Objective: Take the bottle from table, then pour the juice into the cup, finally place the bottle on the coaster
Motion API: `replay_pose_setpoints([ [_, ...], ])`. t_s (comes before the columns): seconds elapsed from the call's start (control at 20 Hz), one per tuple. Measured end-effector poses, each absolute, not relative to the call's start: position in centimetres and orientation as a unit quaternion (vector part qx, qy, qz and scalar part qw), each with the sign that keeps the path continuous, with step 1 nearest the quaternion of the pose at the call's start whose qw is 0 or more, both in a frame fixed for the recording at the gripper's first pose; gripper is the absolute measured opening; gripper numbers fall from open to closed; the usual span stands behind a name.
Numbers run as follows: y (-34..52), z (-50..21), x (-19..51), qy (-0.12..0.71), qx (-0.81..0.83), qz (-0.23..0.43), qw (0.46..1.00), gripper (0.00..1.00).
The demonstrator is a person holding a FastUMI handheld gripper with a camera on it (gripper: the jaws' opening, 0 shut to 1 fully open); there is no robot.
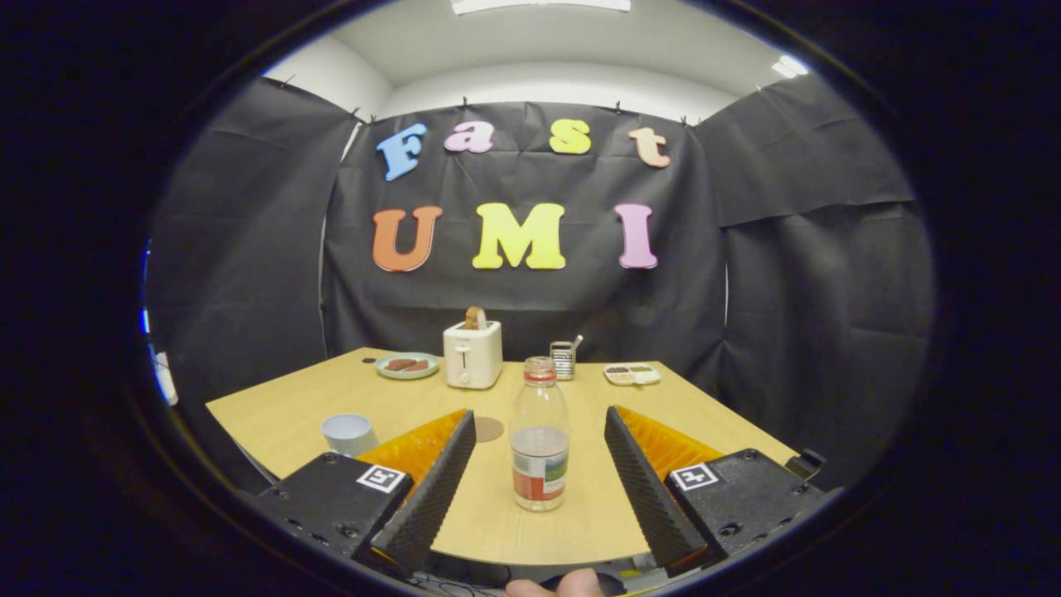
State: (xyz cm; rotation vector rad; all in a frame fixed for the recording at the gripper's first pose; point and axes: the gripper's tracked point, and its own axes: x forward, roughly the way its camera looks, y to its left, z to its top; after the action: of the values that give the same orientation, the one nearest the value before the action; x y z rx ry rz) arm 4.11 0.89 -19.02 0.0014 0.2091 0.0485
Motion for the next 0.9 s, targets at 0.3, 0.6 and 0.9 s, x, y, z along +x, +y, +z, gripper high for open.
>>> replay_pose_setpoints([
  [0.3,1.0,-24.5,6.9,0.146,-0.001,0.022,0.989,1.00],
  [0.6,0.9,-28.3,9.6,0.183,0.012,0.022,0.983,1.00],
  [0.9,0.8,-30.8,11.9,0.212,0.028,0.020,0.977,1.00],
])
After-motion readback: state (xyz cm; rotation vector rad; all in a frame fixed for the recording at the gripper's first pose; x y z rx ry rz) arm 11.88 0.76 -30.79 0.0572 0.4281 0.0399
